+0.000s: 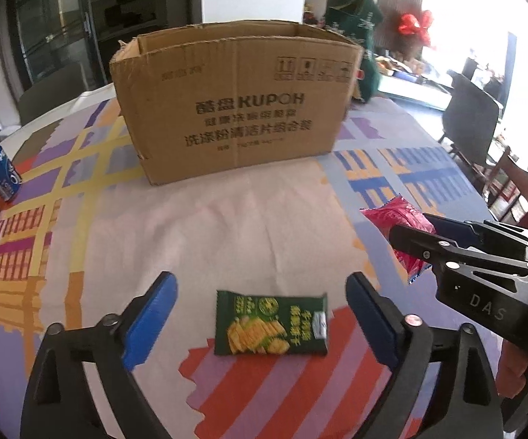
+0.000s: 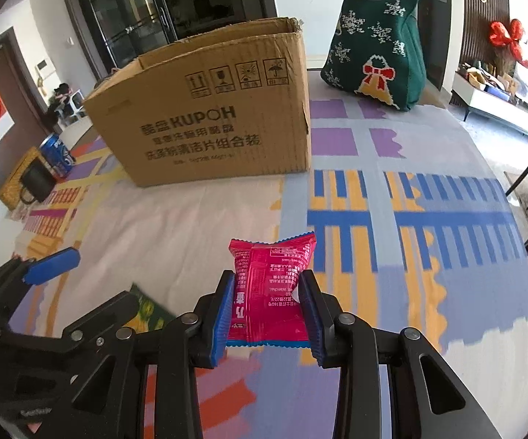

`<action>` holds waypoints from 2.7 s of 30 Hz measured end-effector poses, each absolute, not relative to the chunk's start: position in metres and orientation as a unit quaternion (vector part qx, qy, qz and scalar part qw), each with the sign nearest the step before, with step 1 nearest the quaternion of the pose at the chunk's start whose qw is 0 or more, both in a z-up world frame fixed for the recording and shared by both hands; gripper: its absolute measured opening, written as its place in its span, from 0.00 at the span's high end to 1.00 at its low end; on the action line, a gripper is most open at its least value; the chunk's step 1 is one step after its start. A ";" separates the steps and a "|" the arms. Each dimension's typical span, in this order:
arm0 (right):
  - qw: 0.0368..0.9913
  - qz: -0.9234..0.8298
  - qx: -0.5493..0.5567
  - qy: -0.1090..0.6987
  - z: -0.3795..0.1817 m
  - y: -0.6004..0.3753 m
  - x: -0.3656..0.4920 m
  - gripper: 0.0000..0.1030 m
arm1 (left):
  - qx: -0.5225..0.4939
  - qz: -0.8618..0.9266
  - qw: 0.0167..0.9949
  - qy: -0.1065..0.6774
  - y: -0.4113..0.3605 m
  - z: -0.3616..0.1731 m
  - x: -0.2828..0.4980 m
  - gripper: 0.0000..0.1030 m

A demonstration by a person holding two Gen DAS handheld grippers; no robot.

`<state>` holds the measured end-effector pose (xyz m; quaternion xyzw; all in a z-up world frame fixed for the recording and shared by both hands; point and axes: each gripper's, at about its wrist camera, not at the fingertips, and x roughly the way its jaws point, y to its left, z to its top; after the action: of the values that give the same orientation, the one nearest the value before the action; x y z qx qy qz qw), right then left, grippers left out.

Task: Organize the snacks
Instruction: 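Grasp the pink bag with the right gripper while the left gripper grasps the green cracker pack, then carry the pink bag and cracker pack over the box and open both grippers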

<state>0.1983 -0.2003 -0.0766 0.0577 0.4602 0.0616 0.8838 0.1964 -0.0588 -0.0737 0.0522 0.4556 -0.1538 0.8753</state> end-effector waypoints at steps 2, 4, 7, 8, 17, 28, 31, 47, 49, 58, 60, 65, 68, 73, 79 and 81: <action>0.885 0.058 0.058 0.458 -0.075 -0.201 0.187 0.65 | 0.054 -0.165 0.872 0.457 -0.059 -0.077 0.191 0.02; 0.886 0.055 0.058 0.457 -0.075 -0.202 0.178 0.65 | 0.056 -0.176 0.869 0.460 -0.059 -0.081 0.186 0.01; 0.887 0.047 0.054 0.457 -0.076 -0.204 0.169 0.65 | 0.064 -0.189 0.861 0.468 -0.059 -0.090 0.181 0.00; 0.887 0.044 0.055 0.457 -0.076 -0.205 0.166 0.65 | 0.064 -0.190 0.858 0.474 -0.059 -0.094 0.181 0.00; 0.883 0.046 0.058 0.464 -0.090 -0.202 0.156 0.65 | 0.080 -0.168 0.852 0.489 -0.066 -0.115 0.187 0.00; 0.879 0.038 0.062 0.471 -0.099 -0.206 0.157 0.65 | 0.096 -0.147 0.851 0.494 -0.075 -0.133 0.190 0.14; 0.879 0.038 0.060 0.472 -0.100 -0.204 0.157 0.65 | 0.085 -0.148 0.853 0.493 -0.073 -0.133 0.190 0.19; 0.877 0.047 0.055 0.475 -0.101 -0.196 0.158 0.65 | 0.048 -0.148 0.872 0.464 -0.061 -0.104 0.185 0.33; 0.878 0.047 0.056 0.472 -0.098 -0.196 0.158 0.65 | 0.044 -0.146 0.876 0.458 -0.060 -0.098 0.185 0.33; 0.888 0.051 0.055 0.453 -0.080 -0.194 0.161 0.65 | 0.036 -0.138 0.893 0.426 -0.053 -0.069 0.186 0.33; 0.891 0.053 0.055 0.447 -0.075 -0.194 0.163 0.65 | 0.034 -0.137 0.898 0.418 -0.051 -0.062 0.187 0.33; 0.901 0.053 0.052 0.428 -0.060 -0.192 0.168 0.65 | 0.029 -0.130 0.907 0.400 -0.047 -0.048 0.193 0.33; 0.906 0.054 0.051 0.417 -0.052 -0.191 0.174 0.65 | 0.028 -0.125 0.912 0.389 -0.045 -0.039 0.199 0.33; 0.916 0.056 0.048 0.394 -0.034 -0.189 0.185 0.65 | 0.026 -0.117 0.921 0.371 -0.042 -0.023 0.209 0.33; 0.928 0.061 0.040 0.365 -0.012 -0.185 0.199 0.65 | 0.030 -0.107 0.931 0.347 -0.039 -0.003 0.226 0.33; 0.931 0.064 0.039 0.358 -0.005 -0.184 0.205 0.65 | 0.031 -0.101 0.935 0.339 -0.038 0.005 0.232 0.33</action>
<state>0.2047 -0.1841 -0.0052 0.0390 0.3577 0.0637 0.9308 0.2317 -0.0377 0.0048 0.0313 0.3390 -0.1013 0.9348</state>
